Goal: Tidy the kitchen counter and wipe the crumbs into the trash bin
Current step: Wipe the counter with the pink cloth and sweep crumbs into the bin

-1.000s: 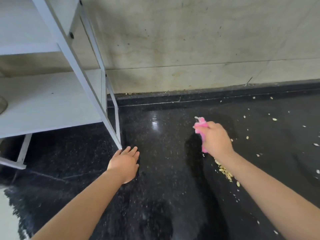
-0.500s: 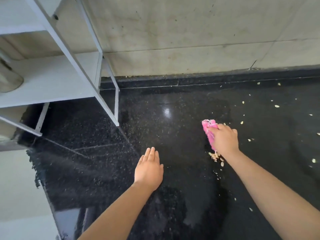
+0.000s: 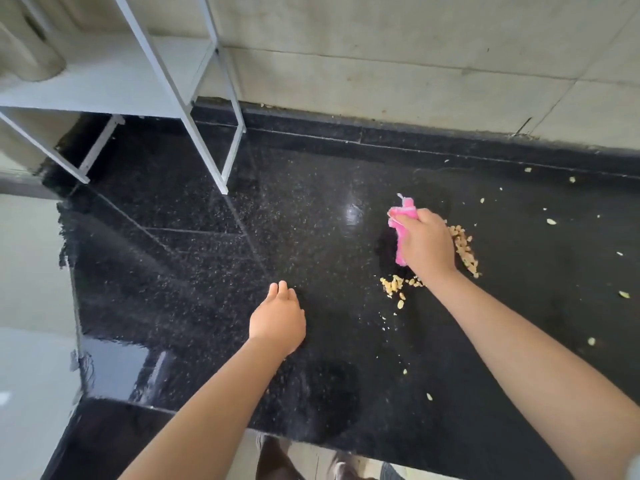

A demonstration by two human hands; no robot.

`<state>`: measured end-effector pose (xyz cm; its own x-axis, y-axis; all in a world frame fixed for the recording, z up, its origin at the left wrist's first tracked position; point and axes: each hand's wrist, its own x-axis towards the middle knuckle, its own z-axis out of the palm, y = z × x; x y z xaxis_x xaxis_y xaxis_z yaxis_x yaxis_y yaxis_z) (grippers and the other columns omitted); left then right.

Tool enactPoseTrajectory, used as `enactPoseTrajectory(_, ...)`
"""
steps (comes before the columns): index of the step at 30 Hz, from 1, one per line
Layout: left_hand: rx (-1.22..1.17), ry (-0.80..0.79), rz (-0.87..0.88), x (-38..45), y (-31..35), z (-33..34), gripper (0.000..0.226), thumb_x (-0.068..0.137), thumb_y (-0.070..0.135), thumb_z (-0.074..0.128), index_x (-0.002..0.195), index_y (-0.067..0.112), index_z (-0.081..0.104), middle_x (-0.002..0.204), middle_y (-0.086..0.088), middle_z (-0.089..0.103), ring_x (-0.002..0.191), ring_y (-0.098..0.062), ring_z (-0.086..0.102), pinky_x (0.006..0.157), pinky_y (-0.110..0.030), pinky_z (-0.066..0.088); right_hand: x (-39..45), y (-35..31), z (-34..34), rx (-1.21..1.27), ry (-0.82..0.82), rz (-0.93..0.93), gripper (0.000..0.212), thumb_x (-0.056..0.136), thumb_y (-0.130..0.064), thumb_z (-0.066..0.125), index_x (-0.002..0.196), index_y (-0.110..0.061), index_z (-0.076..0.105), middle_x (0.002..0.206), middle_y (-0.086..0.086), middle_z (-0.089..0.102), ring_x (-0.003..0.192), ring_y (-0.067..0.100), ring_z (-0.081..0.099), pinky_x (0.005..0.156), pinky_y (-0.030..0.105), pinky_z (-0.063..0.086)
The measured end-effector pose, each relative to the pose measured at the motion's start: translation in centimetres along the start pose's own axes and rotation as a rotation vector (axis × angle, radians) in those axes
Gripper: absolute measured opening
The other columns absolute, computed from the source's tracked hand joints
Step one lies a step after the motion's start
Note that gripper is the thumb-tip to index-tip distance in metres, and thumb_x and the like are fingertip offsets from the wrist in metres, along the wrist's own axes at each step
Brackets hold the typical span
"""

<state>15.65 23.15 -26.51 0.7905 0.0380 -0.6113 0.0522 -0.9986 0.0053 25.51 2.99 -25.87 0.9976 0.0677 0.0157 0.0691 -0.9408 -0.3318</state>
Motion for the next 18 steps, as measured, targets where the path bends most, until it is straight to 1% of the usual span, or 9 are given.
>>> enactPoseTrajectory(2,0.044,-0.028,-0.025,0.0,0.1,0.2,0.053,0.104,0.022,0.021,0.149,0.000,0.004,0.158,-0.013,-0.004,0.147,-0.025,-0.006,0.118,-0.031,0.020,0.4,-2.0,0.8,0.014,-0.080,-0.092,0.050,0.086,-0.004,0.056,0.134,-0.018,0.049,0.124,0.010,0.053,0.111,0.028,0.047,0.089,0.034,0.041)
enactPoseTrajectory(4,0.068,-0.039,-0.043,0.2,0.4,0.7,0.056,0.104,0.023,0.022,0.148,-0.002,-0.002,0.158,-0.015,-0.008,0.147,-0.027,-0.007,0.118,-0.032,0.017,0.5,-3.7,2.1,-0.081,-0.176,-0.190,0.057,0.085,-0.007,0.059,0.137,-0.020,0.043,0.131,0.007,0.048,0.116,0.027,0.044,0.092,0.033,0.037)
enactPoseTrajectory(5,0.068,-0.044,-0.050,0.3,0.4,0.9,0.057,0.104,0.023,0.022,0.148,-0.002,-0.003,0.157,-0.016,-0.008,0.147,-0.028,-0.008,0.118,-0.032,0.017,0.4,-4.2,2.8,-0.126,-0.229,-0.226,0.056,0.087,-0.011,0.057,0.138,-0.021,0.040,0.135,0.006,0.044,0.120,0.027,0.041,0.094,0.034,0.035)
enactPoseTrajectory(7,0.050,-0.052,-0.059,0.4,0.5,0.9,0.058,0.103,0.026,0.022,0.149,-0.002,-0.001,0.158,-0.015,-0.008,0.147,-0.027,-0.007,0.119,-0.032,0.016,0.6,-4.6,3.9,-0.177,-0.314,-0.231,0.048,0.094,-0.018,0.048,0.140,-0.023,0.036,0.139,0.004,0.039,0.127,0.027,0.035,0.099,0.038,0.032)
enactPoseTrajectory(9,0.046,-0.059,-0.051,0.5,0.4,0.6,0.059,0.103,0.029,0.023,0.149,-0.001,0.000,0.158,-0.014,-0.008,0.147,-0.025,-0.007,0.118,-0.032,0.018,1.0,-4.2,4.2,-0.189,-0.331,-0.224,0.045,0.096,-0.020,0.044,0.140,-0.027,0.035,0.140,0.001,0.040,0.127,0.027,0.033,0.100,0.040,0.030)
enactPoseTrajectory(12,0.046,-0.086,-0.053,0.3,0.4,0.0,0.060,0.103,0.030,0.025,0.149,0.002,0.001,0.159,-0.010,-0.007,0.148,-0.022,-0.007,0.115,-0.032,0.026,1.7,-2.6,3.7,-0.246,-0.314,-0.263,0.042,0.096,-0.027,0.043,0.137,-0.037,0.039,0.138,-0.004,0.044,0.123,0.026,0.038,0.097,0.039,0.029)
enactPoseTrajectory(15,0.087,-0.109,-0.062,0.6,0.8,-0.5,0.059,0.103,0.028,0.027,0.149,0.001,0.002,0.158,-0.012,-0.006,0.148,-0.023,-0.005,0.114,-0.033,0.027,2.9,-0.9,3.1,-0.278,-0.300,-0.202,0.042,0.095,-0.029,0.046,0.136,-0.034,0.041,0.138,-0.002,0.045,0.121,0.028,0.042,0.096,0.040,0.033)
enactPoseTrajectory(18,0.122,-0.127,-0.084,1.0,1.2,-0.7,0.057,0.101,0.020,0.034,0.149,0.001,0.009,0.158,-0.013,-0.003,0.148,-0.025,-0.002,0.113,-0.035,0.031,5.0,1.5,2.0,-0.272,-0.258,-0.005,0.044,0.093,-0.026,0.051,0.136,-0.024,0.043,0.134,0.007,0.048,0.120,0.031,0.044,0.098,0.042,0.036)
